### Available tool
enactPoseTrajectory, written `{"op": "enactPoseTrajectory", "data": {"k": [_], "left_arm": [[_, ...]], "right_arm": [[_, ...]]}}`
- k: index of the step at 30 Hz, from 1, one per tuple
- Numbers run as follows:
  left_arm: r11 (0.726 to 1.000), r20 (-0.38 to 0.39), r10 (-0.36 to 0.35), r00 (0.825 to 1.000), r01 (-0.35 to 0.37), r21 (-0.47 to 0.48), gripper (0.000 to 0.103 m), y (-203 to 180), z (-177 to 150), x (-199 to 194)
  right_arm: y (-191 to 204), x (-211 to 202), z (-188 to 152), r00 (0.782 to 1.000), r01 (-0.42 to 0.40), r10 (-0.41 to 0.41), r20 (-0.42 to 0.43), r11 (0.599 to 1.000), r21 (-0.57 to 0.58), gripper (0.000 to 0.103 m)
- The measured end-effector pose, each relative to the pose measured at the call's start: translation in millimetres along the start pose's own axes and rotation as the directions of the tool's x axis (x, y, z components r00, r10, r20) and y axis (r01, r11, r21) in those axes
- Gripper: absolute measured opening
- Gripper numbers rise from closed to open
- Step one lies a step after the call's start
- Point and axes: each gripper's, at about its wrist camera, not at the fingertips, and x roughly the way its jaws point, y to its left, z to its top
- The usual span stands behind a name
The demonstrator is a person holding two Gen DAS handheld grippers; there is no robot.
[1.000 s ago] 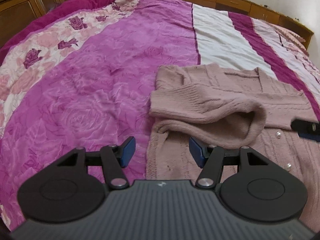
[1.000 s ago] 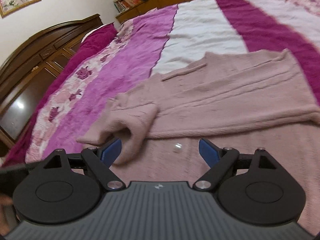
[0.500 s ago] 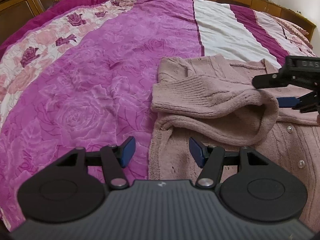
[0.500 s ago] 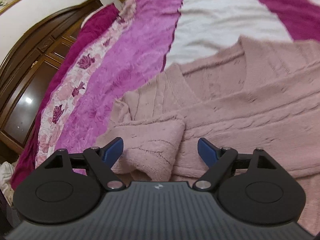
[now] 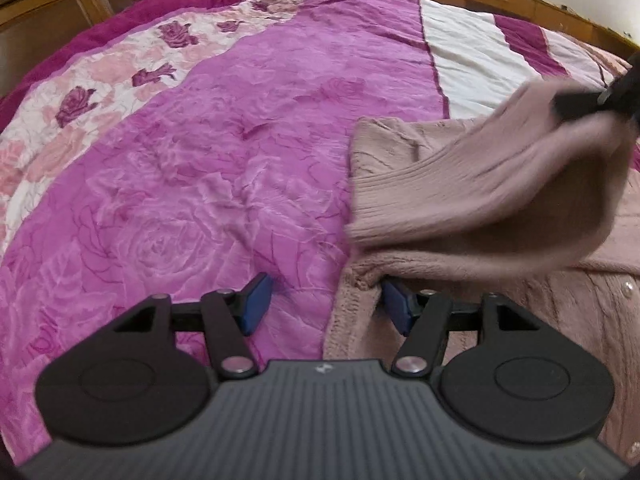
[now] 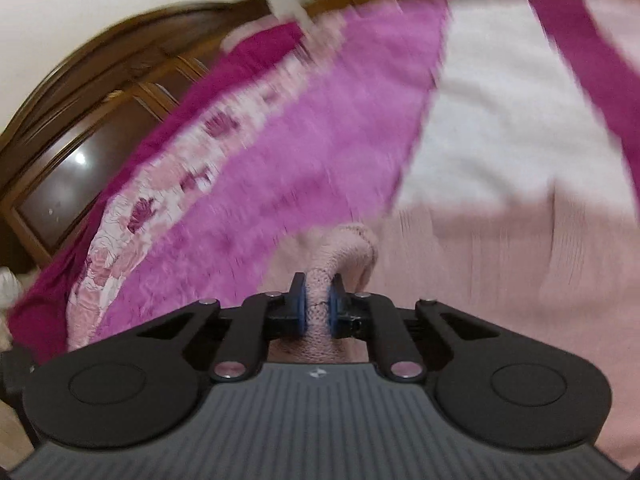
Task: Fold small clothes
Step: 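Grasp the folded sleeve cuff with the right gripper, lift and release it, then pinch the sleeve fold with the right gripper, lay it flatter, then open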
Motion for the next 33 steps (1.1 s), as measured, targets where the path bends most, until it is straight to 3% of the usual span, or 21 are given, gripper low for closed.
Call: {"op": "enactPoseTrajectory", "data": {"k": [3, 6, 9, 12, 20, 21, 25, 27, 30, 33], "left_arm": [[1.0, 0.004, 0.007, 1.0, -0.007, -0.014, 0.064, 3, -1, 2], [1.0, 0.004, 0.011, 1.0, -0.011, -0.015, 0.064, 2, -2, 3], [1.0, 0.005, 0.017, 1.0, -0.017, -0.008, 0.064, 0, -2, 3], [1.0, 0.006, 0.014, 1.0, -0.014, -0.004, 0.064, 0, -3, 3], [1.0, 0.005, 0.013, 1.0, -0.013, -0.003, 0.064, 1, -4, 4], [1.0, 0.005, 0.012, 1.0, -0.012, -0.004, 0.064, 1, -4, 4], [1.0, 0.005, 0.012, 1.0, -0.012, -0.004, 0.064, 0, -4, 4], [1.0, 0.005, 0.013, 1.0, -0.013, -0.003, 0.065, 0, -4, 4], [1.0, 0.002, 0.014, 1.0, -0.014, -0.006, 0.065, 0, -3, 4], [1.0, 0.002, 0.014, 1.0, -0.014, -0.005, 0.065, 0, -4, 3]], "right_arm": [[14, -14, 1, 0.995, 0.075, -0.064, 0.081, 0.988, -0.137, 0.011], [9, -9, -10, 0.988, 0.148, -0.136, 0.076, 0.97, -0.191, 0.011], [-10, 10, -28, 0.972, 0.233, -0.234, 0.019, 0.954, -0.19, 0.012], [-34, 22, -45, 0.953, 0.294, -0.301, -0.037, 0.948, -0.119, 0.012], [-35, 18, -54, 0.934, 0.353, -0.356, -0.018, 0.931, -0.094, 0.013], [-30, 15, -53, 0.932, 0.359, -0.361, -0.005, 0.927, -0.106, 0.02], [3, -4, -47, 0.939, 0.342, -0.331, 0.088, 0.919, -0.194, 0.052], [19, -9, -46, 0.957, 0.291, -0.275, 0.097, 0.924, -0.247, 0.052], [40, 0, -48, 0.979, 0.201, -0.198, 0.042, 0.925, -0.323, 0.052], [56, 14, -55, 0.987, 0.146, -0.162, -0.012, 0.918, -0.369, 0.052]]}}
